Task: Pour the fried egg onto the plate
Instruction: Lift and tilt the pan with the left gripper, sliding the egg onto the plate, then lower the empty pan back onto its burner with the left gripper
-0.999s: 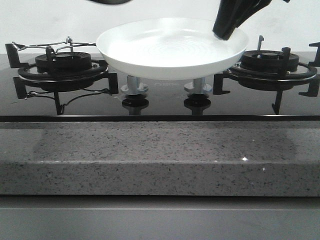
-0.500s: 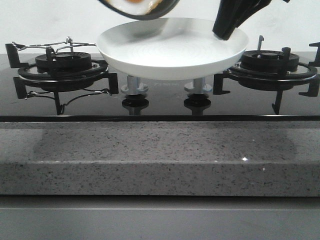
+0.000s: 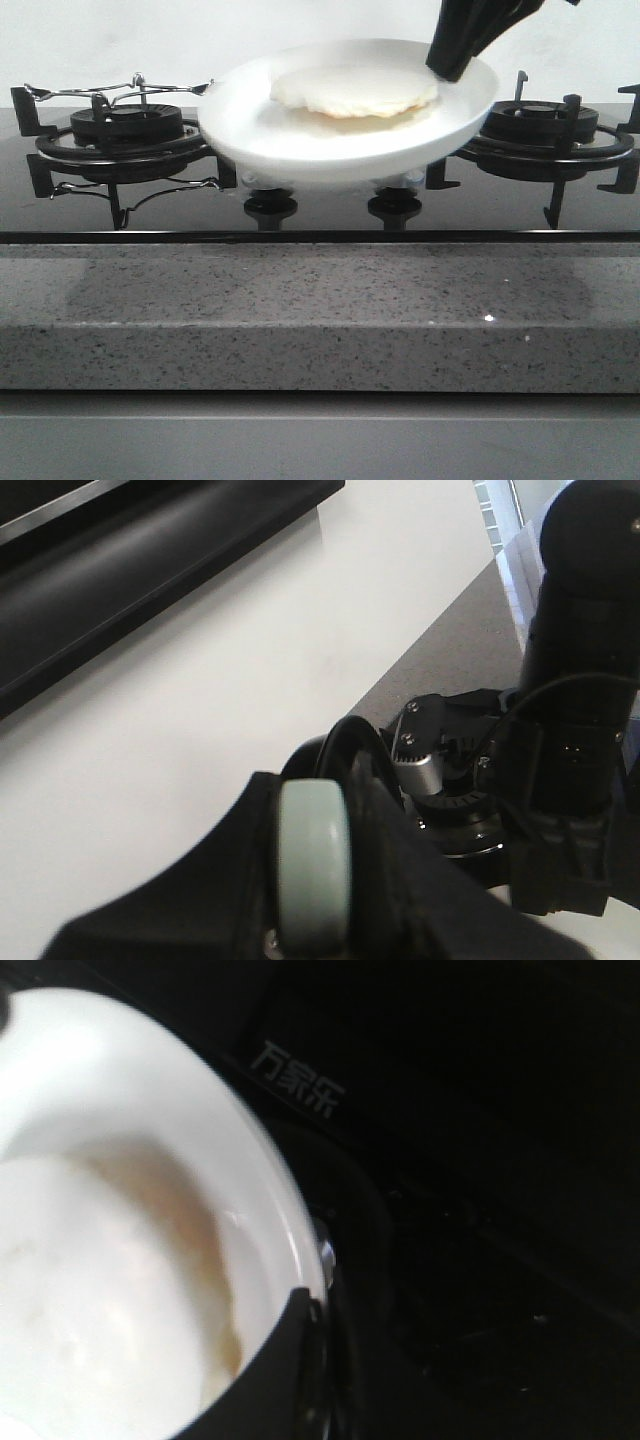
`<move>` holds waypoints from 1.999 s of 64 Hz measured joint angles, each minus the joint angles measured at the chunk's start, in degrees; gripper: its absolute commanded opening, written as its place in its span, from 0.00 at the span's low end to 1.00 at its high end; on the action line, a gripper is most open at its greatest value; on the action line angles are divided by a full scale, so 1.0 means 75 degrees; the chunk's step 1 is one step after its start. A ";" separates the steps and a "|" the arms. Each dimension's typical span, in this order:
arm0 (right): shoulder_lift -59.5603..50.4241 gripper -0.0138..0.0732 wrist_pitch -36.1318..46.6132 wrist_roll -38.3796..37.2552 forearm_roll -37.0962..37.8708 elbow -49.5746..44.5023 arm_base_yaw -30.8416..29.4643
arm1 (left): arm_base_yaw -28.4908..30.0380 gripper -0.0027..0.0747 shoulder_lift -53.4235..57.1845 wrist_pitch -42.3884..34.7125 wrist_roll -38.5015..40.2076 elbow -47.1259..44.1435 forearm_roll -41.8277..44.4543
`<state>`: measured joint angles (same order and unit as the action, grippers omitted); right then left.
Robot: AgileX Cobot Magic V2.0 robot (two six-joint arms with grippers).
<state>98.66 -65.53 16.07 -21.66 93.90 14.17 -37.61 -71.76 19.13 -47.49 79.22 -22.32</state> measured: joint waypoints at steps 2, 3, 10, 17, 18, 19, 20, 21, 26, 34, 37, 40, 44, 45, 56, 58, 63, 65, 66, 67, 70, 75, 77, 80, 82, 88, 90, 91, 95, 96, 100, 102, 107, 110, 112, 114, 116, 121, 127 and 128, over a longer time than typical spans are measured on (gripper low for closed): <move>0.0000 0.09 0.0000 0.0000 -0.0015 0.0000 0.0000 | 0.0000 0.01 0.0000 0.0000 0.0016 0.0000 0.0000; 0.0000 0.09 0.0000 0.0000 -0.0015 0.0000 0.0000 | 0.0000 0.01 0.0000 -0.0002 0.0016 0.0000 0.0010; 0.0000 0.09 0.0016 0.0000 -0.0028 0.0000 0.0000 | 0.0000 0.01 0.0012 -0.0040 0.0084 0.0000 0.0010; 0.0000 0.09 0.0016 0.0000 -0.0028 0.0000 0.0000 | 0.0189 0.01 0.0012 -0.0097 0.0384 0.0000 0.0010; 0.0000 0.09 0.0016 0.0000 -0.0028 0.0000 0.0000 | 0.0240 0.01 0.0012 -0.0098 0.0470 0.0000 -0.0007; 0.0000 0.09 0.0016 0.0000 -0.0028 0.0000 0.0000 | 0.0298 0.01 0.0012 -0.0118 0.0561 0.0000 -0.0021; 0.0000 0.09 0.0016 0.0000 -0.0028 0.0000 0.0000 | 0.0366 0.01 0.0012 -0.0135 0.0660 0.0000 -0.0052; 0.0000 0.09 0.0016 0.0000 -0.0028 0.0000 0.0000 | 0.0478 0.01 0.0012 -0.0148 0.0804 0.0000 -0.0103; 0.0000 0.09 0.0016 0.0000 -0.0028 0.0000 0.0000 | 0.1015 0.01 0.0012 -0.0204 0.1223 0.0000 -0.0538; 0.0000 0.09 0.0016 0.0000 -0.0028 0.0000 0.0000 | 0.2214 0.01 0.0012 -0.0171 0.1467 0.0000 -0.2282; 0.0000 0.09 0.0016 0.0000 -0.0028 0.0000 0.0000 | 0.2697 0.01 -0.0007 -0.0031 0.1482 0.0000 -0.3078; 0.0000 0.09 0.0016 0.0000 -0.0028 0.0000 0.0000 | 0.3301 0.01 -0.0080 0.0220 0.1492 0.0000 -0.3884; 0.0000 0.09 0.0016 0.0000 -0.0028 0.0000 0.0000 | 0.4210 0.01 -0.0269 0.0803 0.1511 0.0000 -0.4895; 0.0000 0.09 0.0016 0.0000 -0.0028 0.0000 0.0000 | 0.4392 0.01 -0.0360 0.0941 0.1511 0.0000 -0.5206; 0.0000 0.09 0.0016 0.0000 -0.0028 0.0000 0.0000 | 0.6506 0.01 -0.1520 0.2955 0.1517 -0.0065 -0.7429; 0.0000 0.09 0.0016 0.0000 -0.0028 0.0000 0.0000 | 0.6729 0.01 -0.1720 0.3204 0.1517 -0.0067 -0.7741; 0.0000 0.09 0.0016 0.0000 -0.0028 0.0000 0.0000 | 0.7218 0.01 -0.2239 0.3781 0.1517 -0.0081 -0.8275; 0.0000 0.09 0.0016 0.0000 -0.0028 0.0000 0.0000 | 0.7384 0.01 -0.2464 0.3974 0.1517 -0.0081 -0.8518; 0.0000 0.09 0.0016 0.0000 -0.0028 0.0000 0.0000 | 0.7439 0.01 -0.2551 0.4040 0.1517 -0.0081 -0.8605; 0.0000 0.09 0.0016 0.0000 -0.0028 0.0000 0.0000 | 0.7511 0.01 -0.2679 0.4139 0.1517 -0.0081 -0.8725; 0.0000 0.09 0.0016 0.0000 -0.0028 0.0000 0.0000 | 0.7613 0.01 -0.2929 0.4305 0.1517 -0.0081 -0.8967; 0.0000 0.09 0.0016 0.0000 -0.0028 0.0000 0.0000 | 0.7681 0.01 -0.3328 0.4521 0.1517 -0.0081 -0.9155; 0.0000 0.09 0.0016 0.0000 -0.0028 0.0000 0.0000 | 0.7696 0.01 -0.3489 0.4570 0.1517 -0.0081 -0.9189; 0.0000 0.09 0.0016 0.0000 -0.0028 0.0000 0.0000 | 0.7696 0.01 -0.3676 0.4622 0.1517 -0.0081 -0.9228; 0.0000 0.09 0.0016 0.0000 -0.0028 0.0000 0.0000 | 0.7696 0.01 -0.3825 0.4639 0.1517 -0.0081 -0.9258; 0.0000 0.09 0.0016 0.0000 -0.0028 0.0000 0.0000 | 0.7696 0.01 -0.4145 0.4622 0.1517 -0.0081 -0.9277; 0.0000 0.09 0.0016 0.0000 -0.0028 0.0000 0.0000 | 0.7696 0.01 -0.4227 0.4574 0.1517 -0.0081 -0.9290; 0.0000 0.09 0.0016 0.0000 -0.0028 0.0000 0.0000 | 0.7696 0.01 -0.4260 0.4566 0.1517 -0.0081 -0.9290; 0.0000 0.09 0.0016 0.0000 -0.0028 0.0000 0.0000 | 0.7696 0.01 -0.4401 0.4541 0.1517 -0.0081 -0.9345; 0.0000 0.09 0.0016 0.0000 -0.0028 0.0000 0.0000 | 0.7696 0.01 -0.4431 0.4541 0.1517 -0.0081 -0.9359; 0.0000 0.09 0.0016 0.0000 -0.0028 0.0000 0.0000 | 0.7696 0.01 -0.4567 0.4529 0.1517 -0.0081 -0.9389; 0.0000 0.09 0.0016 0.0000 -0.0028 0.0000 0.0000 | 0.7696 0.01 -0.4621 0.4529 0.1517 -0.0081 -0.9389; 0.0000 0.09 0.0016 0.0000 -0.0028 0.0000 0.0000 | 0.7696 0.01 -0.4751 0.4498 0.1517 -0.0081 -0.9389; 0.0000 0.09 0.0016 0.0000 -0.0028 0.0000 0.0000 | 0.7696 0.01 -0.4786 0.4484 0.1517 -0.0081 -0.9389; 0.0000 0.09 0.0016 0.0000 -0.0028 0.0000 0.0000 | 0.7696 0.01 -0.4817 0.4485 0.1517 -0.0081 -0.9401; 0.0000 0.09 0.0016 0.0000 -0.0028 0.0000 0.0000 | 0.7696 0.01 -0.4855 0.4468 0.1517 -0.0081 -0.9420; 0.0000 0.09 0.0016 0.0000 -0.0028 0.0000 0.0000 | 0.7696 0.01 -0.4872 0.4434 0.1517 -0.0081 -0.9420; 0.0000 0.09 0.0016 0.0000 -0.0028 0.0000 0.0000 | 0.7696 0.01 -0.4900 0.4350 0.1517 -0.0081 -0.9477; 0.0000 0.09 0.0016 0.0000 -0.0028 0.0000 0.0000 | 0.7696 0.06 -0.4900 0.4314 0.1467 -0.0081 -0.9497; 0.0000 0.09 0.0016 0.0000 -0.0028 0.0000 0.0000 | 0.7696 0.07 -0.4900 0.4314 0.1450 -0.0081 -0.9497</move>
<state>98.66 -65.41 16.07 -21.87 93.90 14.17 20.11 -108.51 51.49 -36.61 78.62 -93.55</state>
